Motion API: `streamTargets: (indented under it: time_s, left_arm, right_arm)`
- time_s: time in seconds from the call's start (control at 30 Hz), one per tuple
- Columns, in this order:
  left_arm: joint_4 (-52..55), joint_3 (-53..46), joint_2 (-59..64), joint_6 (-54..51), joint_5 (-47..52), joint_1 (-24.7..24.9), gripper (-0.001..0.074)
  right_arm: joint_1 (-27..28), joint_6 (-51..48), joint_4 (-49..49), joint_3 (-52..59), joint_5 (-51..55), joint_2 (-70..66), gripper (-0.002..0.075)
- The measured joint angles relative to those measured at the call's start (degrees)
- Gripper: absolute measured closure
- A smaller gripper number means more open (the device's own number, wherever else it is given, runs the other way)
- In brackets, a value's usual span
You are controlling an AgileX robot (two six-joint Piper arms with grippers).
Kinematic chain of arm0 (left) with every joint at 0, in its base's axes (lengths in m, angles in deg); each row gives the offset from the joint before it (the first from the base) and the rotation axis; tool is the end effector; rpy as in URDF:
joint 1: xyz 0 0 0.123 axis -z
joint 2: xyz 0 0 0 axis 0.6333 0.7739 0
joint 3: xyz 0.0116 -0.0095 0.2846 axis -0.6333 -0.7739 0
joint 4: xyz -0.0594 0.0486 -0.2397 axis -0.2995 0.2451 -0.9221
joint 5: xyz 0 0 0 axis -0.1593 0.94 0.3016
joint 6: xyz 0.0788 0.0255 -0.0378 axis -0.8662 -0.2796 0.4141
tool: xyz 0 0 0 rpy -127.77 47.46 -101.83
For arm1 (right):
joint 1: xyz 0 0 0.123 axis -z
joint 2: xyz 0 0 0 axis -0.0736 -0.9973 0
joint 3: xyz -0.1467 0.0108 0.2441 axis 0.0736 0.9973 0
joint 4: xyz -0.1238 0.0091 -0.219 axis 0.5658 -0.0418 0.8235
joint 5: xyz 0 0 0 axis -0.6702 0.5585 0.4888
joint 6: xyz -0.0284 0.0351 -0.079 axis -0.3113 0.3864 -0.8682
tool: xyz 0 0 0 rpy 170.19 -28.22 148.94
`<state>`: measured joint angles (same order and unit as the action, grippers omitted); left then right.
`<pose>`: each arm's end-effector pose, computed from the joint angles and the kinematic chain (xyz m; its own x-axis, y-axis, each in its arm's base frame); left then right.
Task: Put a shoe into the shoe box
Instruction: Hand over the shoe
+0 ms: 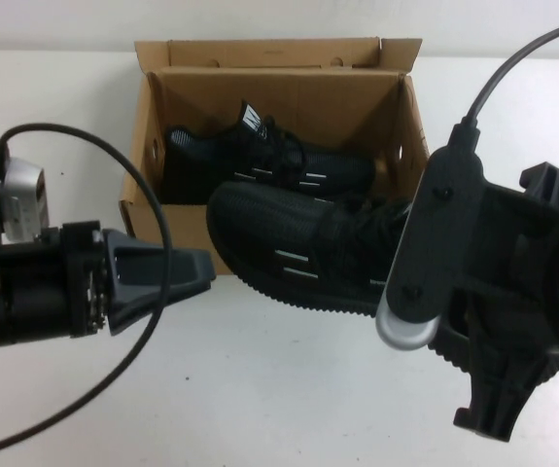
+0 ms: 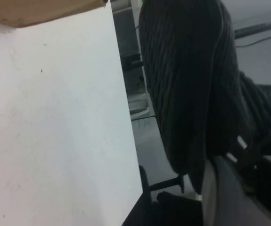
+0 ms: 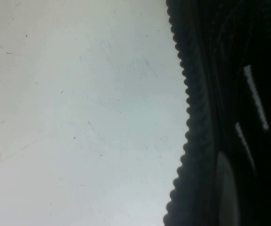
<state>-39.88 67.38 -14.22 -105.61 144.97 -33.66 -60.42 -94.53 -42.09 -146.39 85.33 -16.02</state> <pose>0.1938 -0.1027 0.2738 -0.9174 -0.1854 -0.3521 0.2961 0.2734 -0.9152 0.1451 0.1741 0.3748 -0.1599 -0.8624 -0.4803 -0.8291 0.3814 -0.4089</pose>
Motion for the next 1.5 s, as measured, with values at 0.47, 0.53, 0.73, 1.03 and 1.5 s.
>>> streamTargets:
  time_s: [0.47, 0.53, 0.73, 1.03, 1.5]
  left_arm:
    - [-4.72, 0.04, 1.27, 2.14, -4.57, 0.0, 0.013]
    - [-4.75, 0.04, 1.27, 2.14, -5.28, 0.0, 0.0127]
    - [-4.98, 0.04, 1.27, 2.27, -6.65, 0.0, 0.0125]
    - [-4.98, 0.04, 1.27, 2.27, -7.66, 0.0, 0.0124]
    - [-5.42, 0.04, 1.27, 2.27, -7.66, 0.0, 0.0124]
  right_arm:
    - [0.0, -0.13, 0.61, 0.0, 0.0, 0.0, 0.0729]
    - [0.0, -0.17, 0.61, 0.0, -0.12, 0.0, 0.0729]
    - [0.0, -2.81, -0.45, 0.0, -1.65, 0.0, 0.0729]
    - [0.0, -4.8, -3.2, 0.0, -2.97, 0.0, 0.073]
    - [0.0, -7.47, -7.3, 0.0, -6.65, 0.0, 0.073]
